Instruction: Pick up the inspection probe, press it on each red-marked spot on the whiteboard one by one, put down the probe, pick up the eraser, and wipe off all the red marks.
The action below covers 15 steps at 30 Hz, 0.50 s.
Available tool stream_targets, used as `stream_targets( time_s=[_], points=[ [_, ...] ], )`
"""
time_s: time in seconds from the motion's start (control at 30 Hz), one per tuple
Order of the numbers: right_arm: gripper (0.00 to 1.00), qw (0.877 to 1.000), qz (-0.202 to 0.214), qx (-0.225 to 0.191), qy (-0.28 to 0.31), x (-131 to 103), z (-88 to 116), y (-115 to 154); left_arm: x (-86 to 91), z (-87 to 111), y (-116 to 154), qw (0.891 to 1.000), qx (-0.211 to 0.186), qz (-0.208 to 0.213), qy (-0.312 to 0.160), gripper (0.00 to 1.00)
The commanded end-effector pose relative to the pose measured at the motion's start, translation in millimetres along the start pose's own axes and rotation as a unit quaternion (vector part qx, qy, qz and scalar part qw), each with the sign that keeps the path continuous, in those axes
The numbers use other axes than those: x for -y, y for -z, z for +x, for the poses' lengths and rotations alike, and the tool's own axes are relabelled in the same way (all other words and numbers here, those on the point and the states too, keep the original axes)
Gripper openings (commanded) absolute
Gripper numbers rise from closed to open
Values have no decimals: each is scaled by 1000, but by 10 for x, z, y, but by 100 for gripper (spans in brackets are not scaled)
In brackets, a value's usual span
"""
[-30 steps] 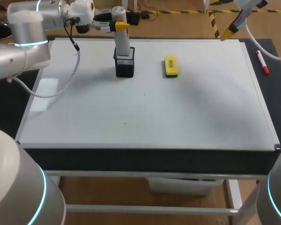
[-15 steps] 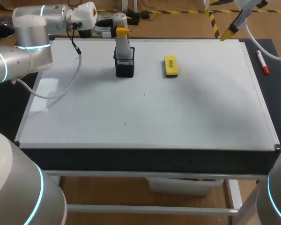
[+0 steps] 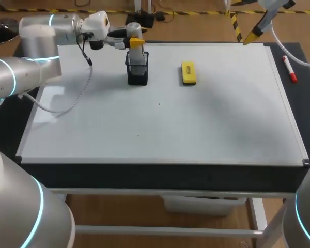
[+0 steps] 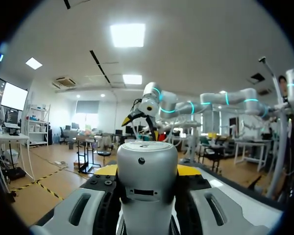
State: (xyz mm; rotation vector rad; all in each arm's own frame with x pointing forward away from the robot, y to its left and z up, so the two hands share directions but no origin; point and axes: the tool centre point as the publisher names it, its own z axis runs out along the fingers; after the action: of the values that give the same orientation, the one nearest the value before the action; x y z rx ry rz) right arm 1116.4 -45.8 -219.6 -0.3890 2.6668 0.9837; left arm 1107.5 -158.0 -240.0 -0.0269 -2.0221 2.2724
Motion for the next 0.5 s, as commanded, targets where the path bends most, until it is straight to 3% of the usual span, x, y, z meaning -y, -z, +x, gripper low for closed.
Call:
stream_targets(
  time_s=[0.03, 0.5],
  points=[
    [100, 1000, 1, -2, 1, 4, -7, 5, -71, -80, -7, 999, -40, 3, 4, 0],
    [100, 1000, 1, -2, 1, 4, -7, 5, -197, -75, -18, 999, -33, -3, 8, 0]
  ],
)
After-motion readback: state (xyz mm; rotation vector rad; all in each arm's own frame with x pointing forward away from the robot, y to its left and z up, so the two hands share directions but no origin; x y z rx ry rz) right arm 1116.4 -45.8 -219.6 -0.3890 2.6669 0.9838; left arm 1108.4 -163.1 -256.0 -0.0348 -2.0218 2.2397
